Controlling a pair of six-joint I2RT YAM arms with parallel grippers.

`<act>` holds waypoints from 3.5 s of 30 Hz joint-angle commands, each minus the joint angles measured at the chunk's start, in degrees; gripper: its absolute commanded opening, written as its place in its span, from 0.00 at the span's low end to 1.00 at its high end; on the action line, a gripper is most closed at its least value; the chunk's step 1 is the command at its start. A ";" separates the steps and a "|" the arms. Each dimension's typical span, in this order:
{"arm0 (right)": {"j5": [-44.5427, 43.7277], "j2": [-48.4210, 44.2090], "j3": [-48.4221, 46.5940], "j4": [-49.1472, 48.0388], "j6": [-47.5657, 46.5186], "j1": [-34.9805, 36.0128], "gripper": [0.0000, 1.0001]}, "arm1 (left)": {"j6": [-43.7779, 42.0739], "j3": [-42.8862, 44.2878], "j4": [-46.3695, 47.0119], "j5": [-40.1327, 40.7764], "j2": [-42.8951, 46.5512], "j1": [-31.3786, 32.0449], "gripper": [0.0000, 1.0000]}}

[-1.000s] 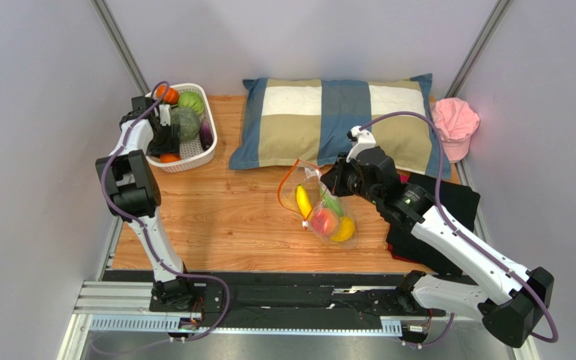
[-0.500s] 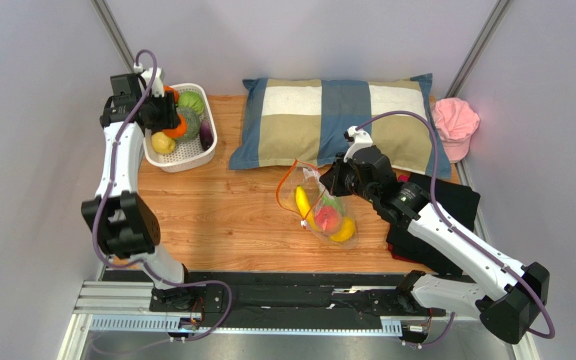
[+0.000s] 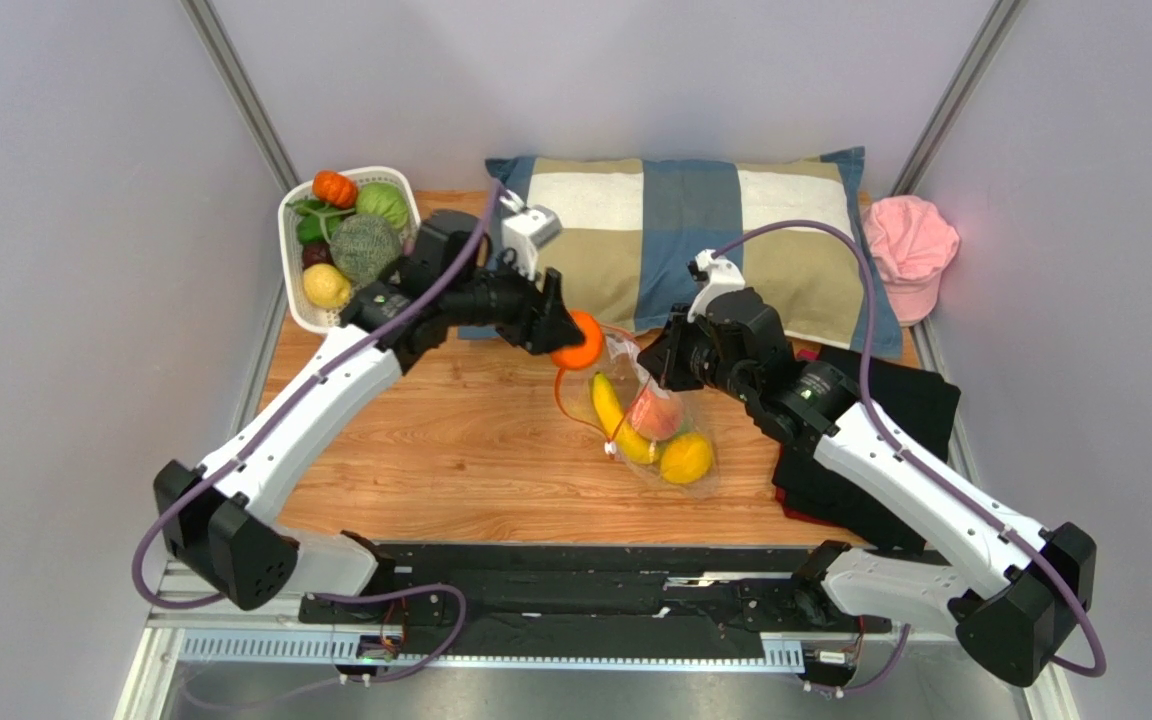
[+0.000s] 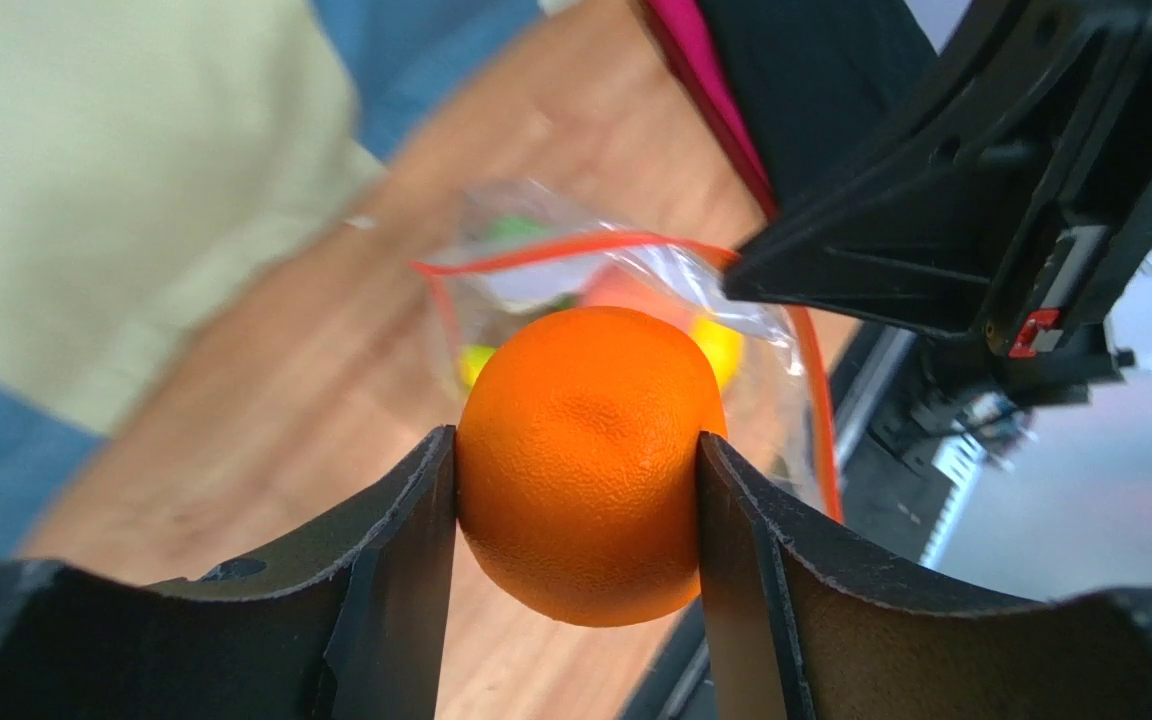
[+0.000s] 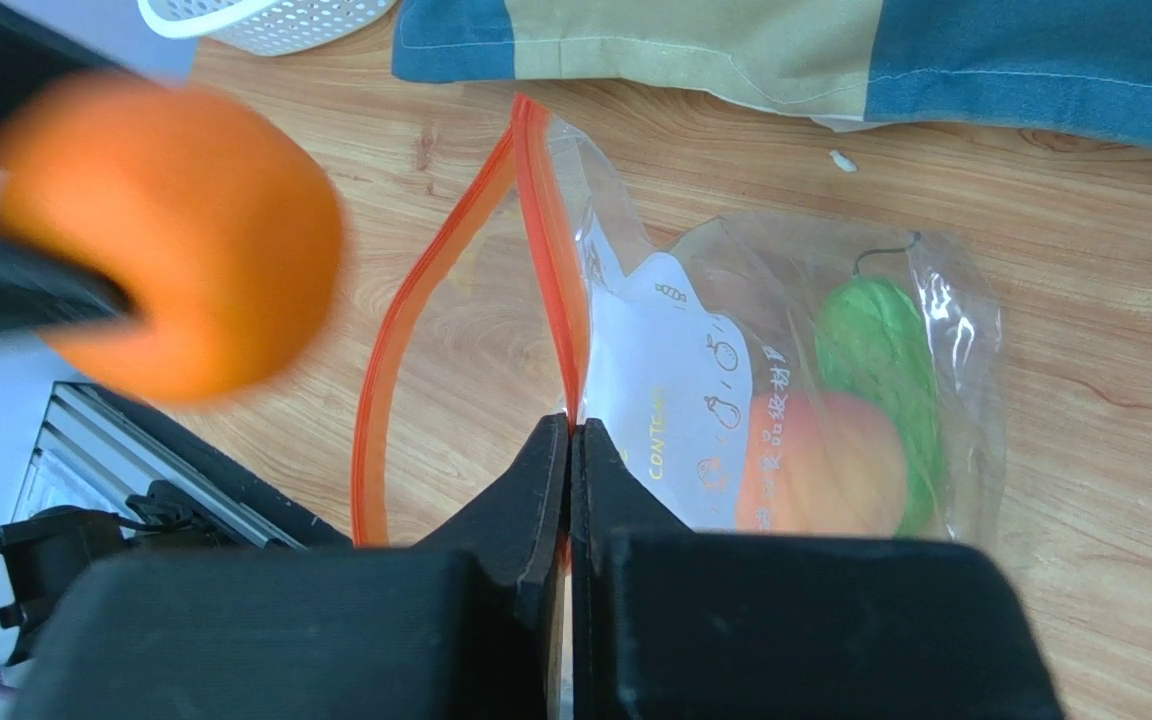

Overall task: Place the food in the zip-top bag and seal the zipper
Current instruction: Place the fake fruit in the zipper food storage bag, then pick up the fake fruit from the bin, then place the fake fruit in the zipper food storage bag.

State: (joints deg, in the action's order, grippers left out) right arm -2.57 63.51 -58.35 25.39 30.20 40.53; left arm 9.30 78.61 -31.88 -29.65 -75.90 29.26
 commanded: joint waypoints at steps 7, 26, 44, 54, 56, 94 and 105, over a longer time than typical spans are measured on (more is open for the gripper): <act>1.78 -0.66 -4.76 -2.62 2.41 -0.54 0.00 | 10.48 5.57 2.09 2.58 -12.52 6.26 0.73; 4.85 -2.95 -3.00 -0.95 2.15 -6.26 0.00 | -3.02 7.95 -1.50 14.94 -9.58 -40.05 0.93; 6.35 -2.69 -1.33 -0.95 2.06 -8.19 0.00 | -56.49 30.89 -15.05 18.32 -39.40 -44.72 0.94; 7.05 -1.19 -1.86 -0.87 2.41 -8.63 0.00 | -61.86 38.37 -20.07 16.03 -49.60 -45.78 0.94; 7.05 -1.19 -1.95 -0.78 2.33 -8.63 0.00 | -61.95 38.20 -19.37 16.20 -50.84 -45.87 0.94; 7.58 -4.00 1.04 -1.66 1.53 -8.80 0.00 | -8.29 7.54 -7.26 -12.54 -4.70 -8.01 0.48; 13.72 -5.67 -1.50 -4.82 8.47 -8.80 0.00 | 8.52 4.44 8.67 -6.22 -12.42 9.15 0.60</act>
State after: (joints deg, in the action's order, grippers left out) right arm 7.73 59.79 -57.04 25.61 34.30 32.03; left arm 8.43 80.18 -31.94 -37.80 -86.17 36.73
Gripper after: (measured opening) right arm 0.009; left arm 0.750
